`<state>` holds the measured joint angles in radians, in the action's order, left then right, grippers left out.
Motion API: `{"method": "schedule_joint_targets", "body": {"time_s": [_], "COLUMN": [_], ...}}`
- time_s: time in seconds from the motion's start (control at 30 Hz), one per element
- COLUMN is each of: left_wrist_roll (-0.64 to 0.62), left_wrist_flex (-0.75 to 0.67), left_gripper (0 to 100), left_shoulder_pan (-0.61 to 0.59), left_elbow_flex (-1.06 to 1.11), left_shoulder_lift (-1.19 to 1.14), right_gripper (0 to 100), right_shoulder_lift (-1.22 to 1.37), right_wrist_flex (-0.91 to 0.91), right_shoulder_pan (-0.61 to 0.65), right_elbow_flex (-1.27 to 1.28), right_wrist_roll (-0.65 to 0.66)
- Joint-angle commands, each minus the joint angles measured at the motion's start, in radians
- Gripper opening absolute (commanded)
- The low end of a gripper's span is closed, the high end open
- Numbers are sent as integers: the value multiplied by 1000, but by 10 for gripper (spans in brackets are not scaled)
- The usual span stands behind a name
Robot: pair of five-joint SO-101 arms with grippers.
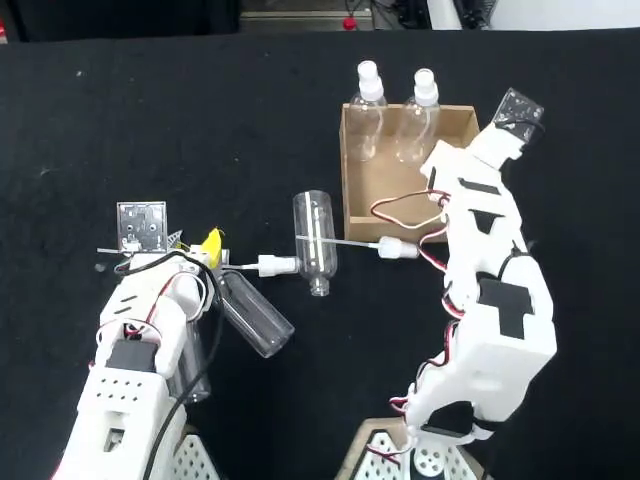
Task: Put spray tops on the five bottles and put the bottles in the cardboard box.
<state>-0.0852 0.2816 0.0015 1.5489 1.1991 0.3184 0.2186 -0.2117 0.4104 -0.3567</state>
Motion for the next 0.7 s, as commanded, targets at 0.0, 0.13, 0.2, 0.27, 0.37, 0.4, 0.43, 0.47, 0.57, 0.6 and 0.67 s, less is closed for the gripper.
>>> {"method": "schedule_joint_targets", "body": {"time_s": [0.0, 0.13, 0.2, 0.27, 0.37, 0.4, 0.43, 0.47, 0.57, 0.6, 0.67], "left_wrist_roll": [9, 9, 9, 9, 9, 9, 9, 9, 9, 9, 9], "left_wrist_flex": [-25, -25, -25, -25, -25, -25, -25, -25, -25, -25, -25], "left_gripper": [177, 177, 177, 177, 177, 177, 177, 177, 177, 177, 177], "left_shoulder_pan": [5, 5, 5, 5, 5, 5, 5, 5, 5, 5, 5], "left_elbow_flex": [-4, -4, -4, -4, -4, -4, -4, -4, -4, -4, -4], "left_shoulder_lift": [11, 11, 11, 11, 11, 11, 11, 11, 11, 11, 11], "right_gripper": [18, 18, 18, 18, 18, 18, 18, 18, 18, 18, 18], "right_shoulder_lift": [-15, -19, -44, -87, -145, -156, -162, -165, -163, -165, -166], "right_wrist_flex": [-18, -17, -6, 20, 23, 15, 3, -9, -21, -21, -18], "right_shoulder_pan": [21, 17, 15, 17, 21, 21, 21, 21, 21, 26, 44], "right_elbow_flex": [-56, -56, -47, -31, 10, 21, 30, 38, 53, 56, 61], "right_wrist_roll": [-6, -6, -6, -6, -6, -6, -6, -6, -6, -6, -6]}}
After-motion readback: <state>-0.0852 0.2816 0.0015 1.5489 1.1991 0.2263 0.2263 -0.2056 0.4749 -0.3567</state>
